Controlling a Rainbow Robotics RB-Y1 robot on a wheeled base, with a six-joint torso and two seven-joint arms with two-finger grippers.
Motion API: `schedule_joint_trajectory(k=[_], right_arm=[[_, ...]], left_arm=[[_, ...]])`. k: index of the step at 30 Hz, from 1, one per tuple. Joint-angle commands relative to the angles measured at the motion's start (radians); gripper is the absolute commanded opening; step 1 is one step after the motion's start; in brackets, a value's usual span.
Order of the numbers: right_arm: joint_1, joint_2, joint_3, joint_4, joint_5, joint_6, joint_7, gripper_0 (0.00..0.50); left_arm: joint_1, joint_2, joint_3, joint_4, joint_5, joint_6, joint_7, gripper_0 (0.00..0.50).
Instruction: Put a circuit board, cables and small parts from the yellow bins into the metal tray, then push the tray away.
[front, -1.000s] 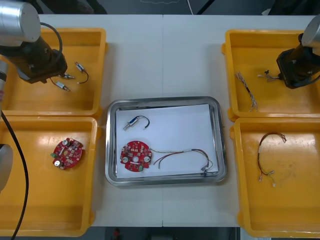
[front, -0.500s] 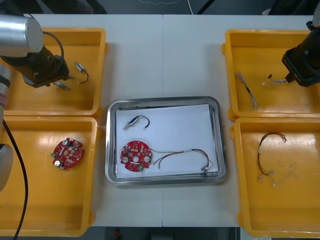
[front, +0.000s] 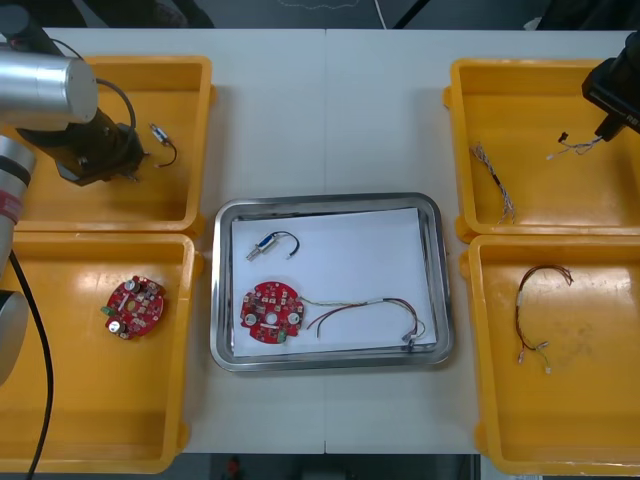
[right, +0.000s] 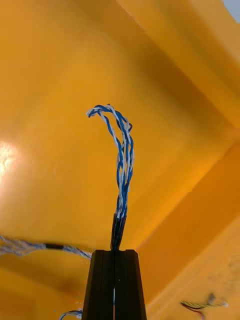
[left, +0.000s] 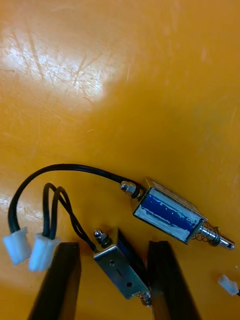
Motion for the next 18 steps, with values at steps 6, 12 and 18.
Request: schedule_joint_trajectory(k=[6, 12, 18], right_arm=[[0.002, -0.024, 0.014, -0.203, -0.01, 0.119, 0.202, 0.0], [0.002, -0.024, 0.017, -0.309, -0.029, 0.119, 0.335, 0.0], [0.037, -0.024, 0.053, -0.448, -0.07, 0.119, 0.463, 0.0]], left_arm=[[-0.039, 0.025, -0.017, -0.024, 0.011, -0.008, -0.099, 0.0], [-0.038, 0.027, 0.022, -0.1, 0.007, 0.074, -0.108, 0.001], [-0.038, 0.033, 0.045, -0.201, 0.001, 0.182, -0.116, 0.0]])
